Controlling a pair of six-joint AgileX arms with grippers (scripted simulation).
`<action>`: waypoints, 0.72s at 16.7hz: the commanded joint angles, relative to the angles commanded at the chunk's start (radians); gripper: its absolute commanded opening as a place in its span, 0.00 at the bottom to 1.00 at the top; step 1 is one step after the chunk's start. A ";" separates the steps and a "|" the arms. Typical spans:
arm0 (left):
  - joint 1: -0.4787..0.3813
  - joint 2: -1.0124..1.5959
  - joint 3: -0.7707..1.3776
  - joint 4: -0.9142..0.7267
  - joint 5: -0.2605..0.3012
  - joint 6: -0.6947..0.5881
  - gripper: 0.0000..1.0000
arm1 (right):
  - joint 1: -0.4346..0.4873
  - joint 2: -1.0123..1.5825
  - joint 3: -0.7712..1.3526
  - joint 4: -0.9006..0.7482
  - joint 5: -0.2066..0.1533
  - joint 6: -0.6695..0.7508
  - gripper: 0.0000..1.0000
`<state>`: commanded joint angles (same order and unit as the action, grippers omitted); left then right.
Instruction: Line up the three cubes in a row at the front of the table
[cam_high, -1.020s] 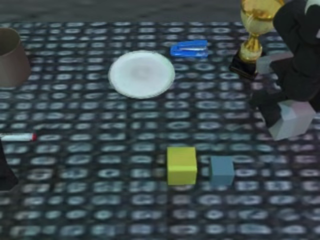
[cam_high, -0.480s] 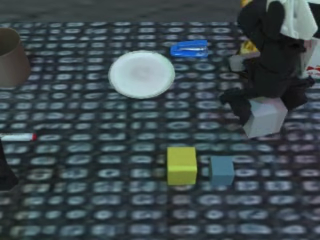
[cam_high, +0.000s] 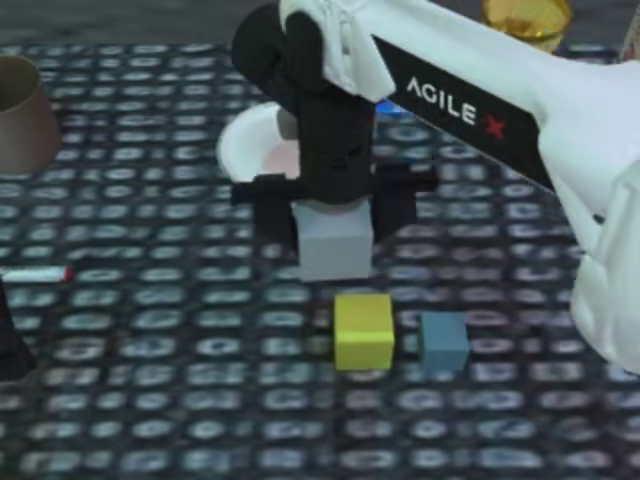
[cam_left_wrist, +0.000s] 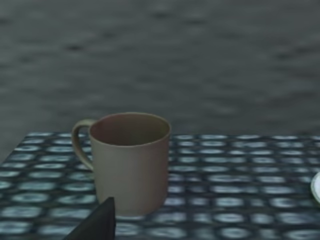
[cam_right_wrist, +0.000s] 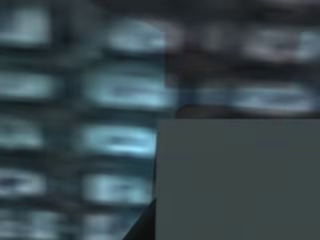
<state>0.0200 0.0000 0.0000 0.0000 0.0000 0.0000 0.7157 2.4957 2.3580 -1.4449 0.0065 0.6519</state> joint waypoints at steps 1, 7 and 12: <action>0.000 0.000 0.000 0.000 0.000 0.000 1.00 | 0.043 0.034 0.073 -0.031 0.001 0.062 0.00; 0.000 0.000 0.000 0.000 0.000 0.000 1.00 | 0.198 0.143 0.296 -0.132 0.008 0.275 0.00; 0.000 0.000 0.000 0.000 0.000 0.000 1.00 | 0.196 0.140 0.293 -0.127 0.007 0.277 0.00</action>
<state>0.0200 0.0000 0.0000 0.0000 0.0000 0.0000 0.9116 2.6353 2.6507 -1.5721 0.0133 0.9289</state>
